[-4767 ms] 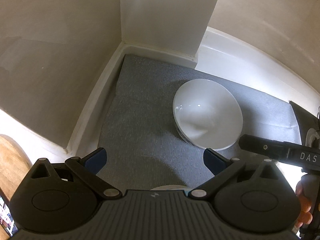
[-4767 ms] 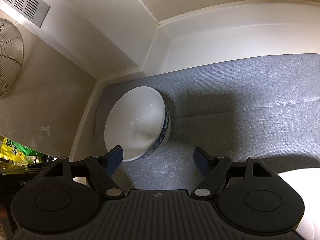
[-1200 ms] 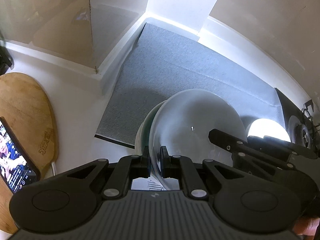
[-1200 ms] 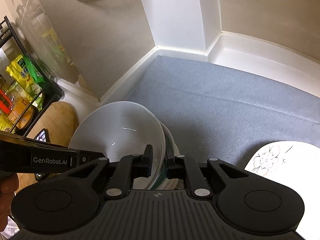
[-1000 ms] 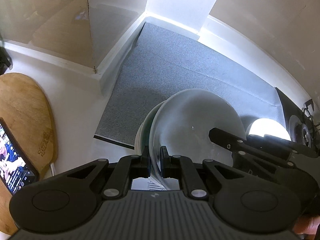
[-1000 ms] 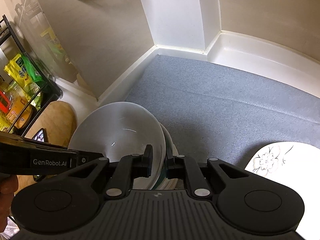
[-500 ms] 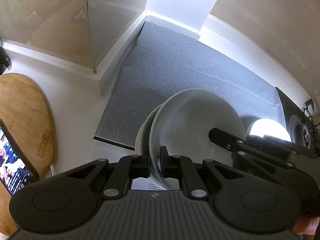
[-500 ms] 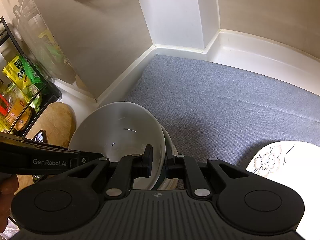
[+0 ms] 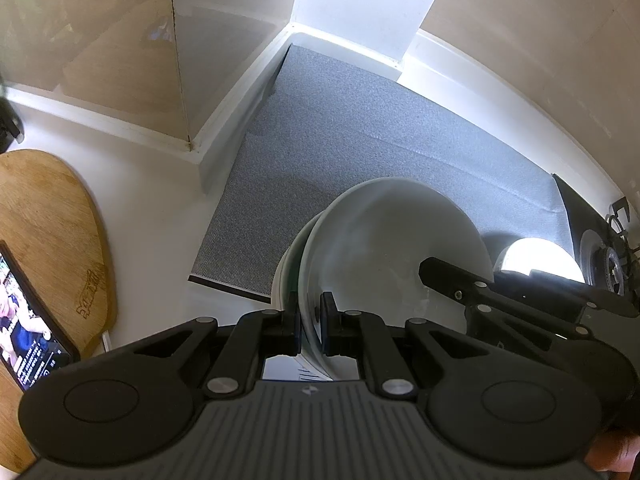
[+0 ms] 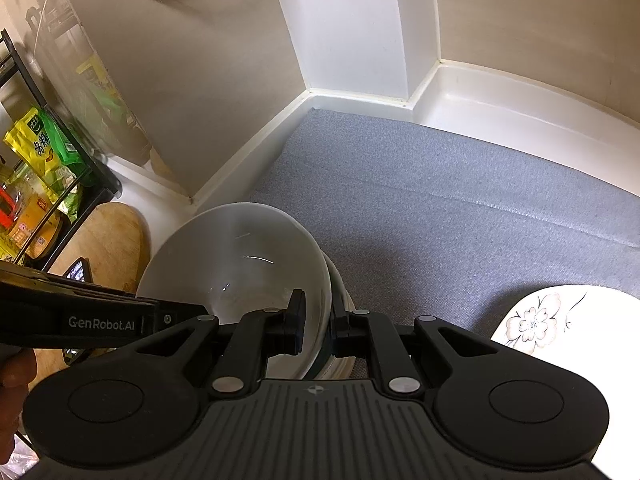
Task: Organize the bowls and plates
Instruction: 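Lower the blue-patterned bowl into the stack and open both grippers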
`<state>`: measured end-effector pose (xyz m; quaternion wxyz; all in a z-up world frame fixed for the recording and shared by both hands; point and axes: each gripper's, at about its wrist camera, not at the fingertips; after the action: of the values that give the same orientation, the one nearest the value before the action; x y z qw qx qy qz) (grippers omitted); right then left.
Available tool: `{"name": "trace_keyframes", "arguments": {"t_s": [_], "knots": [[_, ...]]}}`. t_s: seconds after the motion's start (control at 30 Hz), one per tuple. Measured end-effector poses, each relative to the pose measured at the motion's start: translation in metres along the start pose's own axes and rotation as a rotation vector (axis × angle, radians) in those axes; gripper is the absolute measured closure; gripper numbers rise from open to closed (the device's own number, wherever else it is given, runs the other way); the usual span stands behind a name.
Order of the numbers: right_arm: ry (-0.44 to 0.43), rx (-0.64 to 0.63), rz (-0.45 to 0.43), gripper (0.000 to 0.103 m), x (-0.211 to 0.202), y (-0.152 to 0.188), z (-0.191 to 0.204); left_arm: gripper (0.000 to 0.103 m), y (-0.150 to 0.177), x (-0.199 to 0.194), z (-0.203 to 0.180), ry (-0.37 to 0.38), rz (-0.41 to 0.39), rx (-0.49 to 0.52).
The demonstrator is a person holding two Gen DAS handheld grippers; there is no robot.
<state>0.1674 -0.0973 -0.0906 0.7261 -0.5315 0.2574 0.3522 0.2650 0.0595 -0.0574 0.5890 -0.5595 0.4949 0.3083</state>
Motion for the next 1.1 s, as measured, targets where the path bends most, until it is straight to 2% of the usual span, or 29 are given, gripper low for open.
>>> {"name": "trace_keyframes", "arguments": {"t_s": [0.63, 0.77, 0.93, 0.97, 1.0, 1.03, 1.07, 1.1], "knots": [[0.011, -0.036, -0.015, 0.087, -0.004, 0.000, 0.006, 0.094, -0.002, -0.007, 0.001, -0.021, -0.024, 0.000], [0.026, -0.046, -0.046, 0.084, -0.010, -0.002, 0.005, 0.093, -0.001, -0.012, 0.000, -0.053, -0.055, 0.012], [0.015, -0.049, -0.066, 0.084, -0.013, -0.007, -0.001, 0.090, -0.005, -0.016, 0.003, -0.043, -0.063, -0.005], [0.014, -0.042, -0.068, 0.082, -0.014, -0.008, -0.003, 0.088, -0.005, -0.017, 0.004, -0.043, -0.070, -0.008], [0.009, -0.031, -0.068, 0.078, -0.015, -0.008, -0.005, 0.079, -0.005, -0.018, 0.004, -0.040, -0.074, -0.010], [0.006, -0.019, -0.066, 0.075, -0.016, -0.009, -0.008, 0.063, -0.005, -0.019, 0.005, -0.036, -0.078, -0.016], [0.003, -0.004, -0.064, 0.064, -0.016, -0.009, -0.012, 0.055, -0.005, -0.021, 0.006, -0.039, -0.086, -0.021], [-0.001, 0.010, -0.060, 0.053, -0.017, -0.009, -0.016, 0.039, -0.004, -0.022, 0.007, -0.044, -0.097, -0.026]]}}
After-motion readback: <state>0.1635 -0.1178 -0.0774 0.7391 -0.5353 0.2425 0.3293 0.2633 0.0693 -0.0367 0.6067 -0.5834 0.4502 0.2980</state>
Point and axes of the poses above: each gripper's, at about its wrist camera, not at the fingertips, and x roughly the way its jaws point, z to its left, y to its underside, and after that the axes turned 3 degrees about -y, right-handed
